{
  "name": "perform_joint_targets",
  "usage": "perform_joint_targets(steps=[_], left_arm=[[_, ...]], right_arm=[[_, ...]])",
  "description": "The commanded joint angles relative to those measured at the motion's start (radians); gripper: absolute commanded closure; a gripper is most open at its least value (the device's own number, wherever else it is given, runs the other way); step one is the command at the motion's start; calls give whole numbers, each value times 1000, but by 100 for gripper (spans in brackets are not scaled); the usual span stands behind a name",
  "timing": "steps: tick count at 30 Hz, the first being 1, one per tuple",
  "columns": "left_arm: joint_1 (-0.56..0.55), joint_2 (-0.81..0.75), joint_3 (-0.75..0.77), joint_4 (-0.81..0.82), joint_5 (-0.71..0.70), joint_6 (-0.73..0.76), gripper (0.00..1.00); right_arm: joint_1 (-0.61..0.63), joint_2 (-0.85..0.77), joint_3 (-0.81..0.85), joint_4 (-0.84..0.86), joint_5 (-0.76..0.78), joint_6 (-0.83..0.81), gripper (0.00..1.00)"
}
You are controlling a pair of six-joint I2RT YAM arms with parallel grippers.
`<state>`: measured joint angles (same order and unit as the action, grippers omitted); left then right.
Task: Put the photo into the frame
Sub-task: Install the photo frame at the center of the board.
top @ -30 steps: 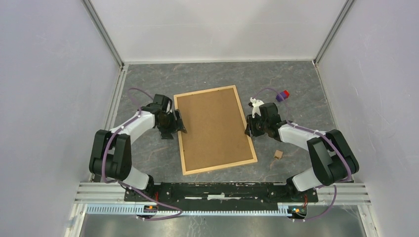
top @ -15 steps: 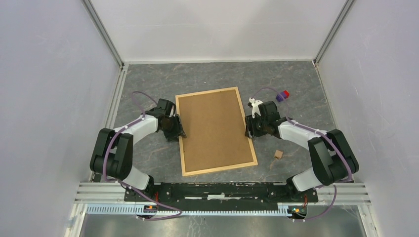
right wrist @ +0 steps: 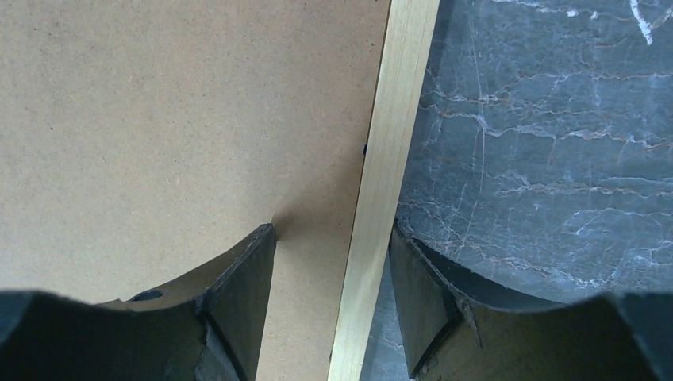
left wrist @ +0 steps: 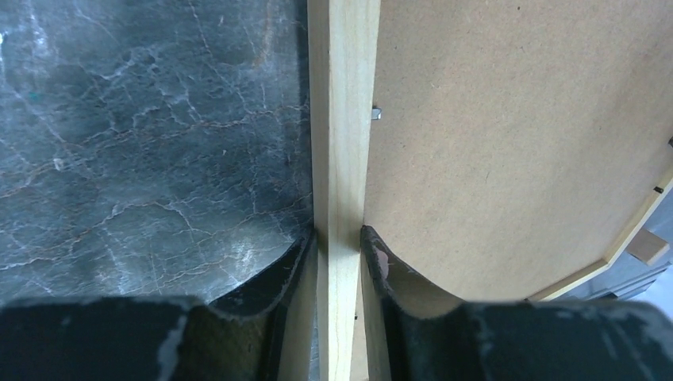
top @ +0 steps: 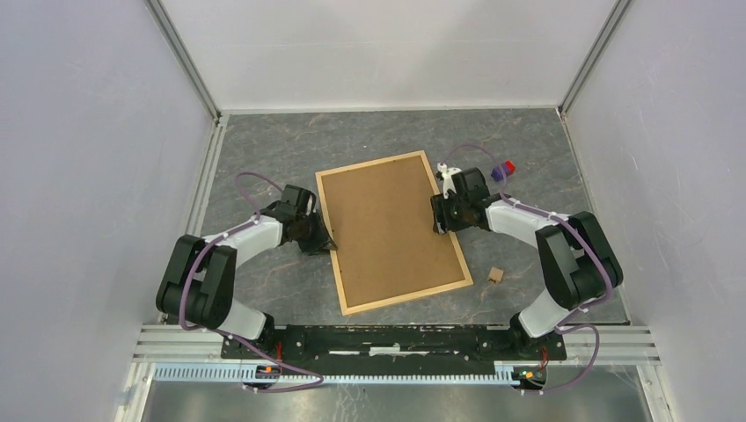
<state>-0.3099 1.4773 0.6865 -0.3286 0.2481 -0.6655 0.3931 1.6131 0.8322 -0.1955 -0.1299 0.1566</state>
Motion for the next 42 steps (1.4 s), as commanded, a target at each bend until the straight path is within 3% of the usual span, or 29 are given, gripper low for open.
perform_joint_targets(steps=[1, 6, 14, 24, 33, 39, 42], left_arm=[[-20, 41, -20, -3, 7, -25, 67], [-19, 57, 25, -32, -8, -5, 70], [-6, 86, -39, 44, 16, -71, 80], [-8, 22, -117, 74, 49, -117, 80], [-7, -11, -139, 68, 46, -105, 78], [1, 46, 2, -46, -17, -18, 67], [19, 57, 40, -118, -89, 26, 67]], right_arm=[[24, 40, 11, -55, -3, -1, 40], [24, -19, -11, -124, 84, -24, 35], [22, -175, -42, -289, 345, -34, 13], [19, -72, -25, -116, 138, 20, 14], [21, 24, 30, -40, -72, 63, 27], [42, -94, -79, -20, -232, 109, 29], [29, -175, -76, -121, -132, 65, 27]])
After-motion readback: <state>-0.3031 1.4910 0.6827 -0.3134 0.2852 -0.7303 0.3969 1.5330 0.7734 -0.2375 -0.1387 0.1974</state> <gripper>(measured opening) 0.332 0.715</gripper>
